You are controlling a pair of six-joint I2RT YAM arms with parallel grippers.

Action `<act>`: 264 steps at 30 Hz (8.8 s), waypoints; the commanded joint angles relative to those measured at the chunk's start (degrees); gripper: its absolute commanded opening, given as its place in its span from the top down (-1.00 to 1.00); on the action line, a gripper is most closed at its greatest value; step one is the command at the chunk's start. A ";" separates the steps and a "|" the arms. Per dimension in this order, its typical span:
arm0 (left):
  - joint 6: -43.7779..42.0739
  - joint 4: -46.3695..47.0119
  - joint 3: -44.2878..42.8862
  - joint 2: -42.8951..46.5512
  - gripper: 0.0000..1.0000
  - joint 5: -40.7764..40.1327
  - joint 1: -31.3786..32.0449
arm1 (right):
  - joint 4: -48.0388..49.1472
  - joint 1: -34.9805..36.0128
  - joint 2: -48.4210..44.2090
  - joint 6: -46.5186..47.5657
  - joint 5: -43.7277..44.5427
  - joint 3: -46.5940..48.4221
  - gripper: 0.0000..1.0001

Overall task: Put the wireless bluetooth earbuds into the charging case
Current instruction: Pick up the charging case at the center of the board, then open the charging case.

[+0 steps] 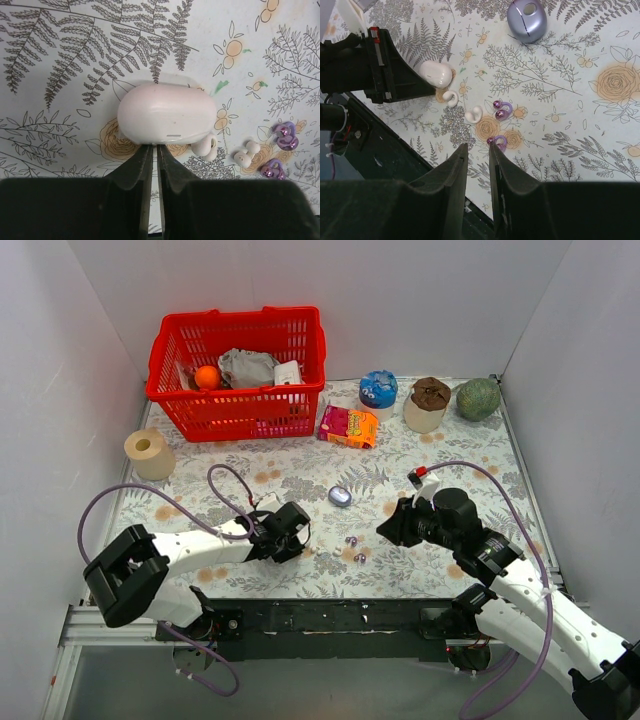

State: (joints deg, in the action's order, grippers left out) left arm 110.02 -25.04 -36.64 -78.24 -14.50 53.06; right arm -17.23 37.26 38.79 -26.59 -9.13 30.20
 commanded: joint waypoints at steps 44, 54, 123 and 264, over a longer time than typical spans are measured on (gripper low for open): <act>-10.08 -13.90 -15.83 -13.25 -0.94 -10.20 0.38 | -0.08 0.27 0.85 2.42 0.69 -0.14 0.36; -15.62 -12.85 -15.48 -12.47 -0.96 -11.51 0.82 | -1.40 0.27 -0.99 1.80 1.04 -1.10 0.36; -85.66 45.69 18.80 41.15 1.00 17.05 6.27 | -7.29 12.49 23.00 6.03 -6.79 32.47 -0.71; -67.13 31.01 2.01 35.08 -0.96 22.32 6.18 | -15.29 41.67 30.47 38.19 42.26 47.59 0.97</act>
State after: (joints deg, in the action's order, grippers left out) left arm 42.46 2.63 -34.52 -43.99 7.29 59.77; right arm -35.22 78.17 69.71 11.31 31.40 75.68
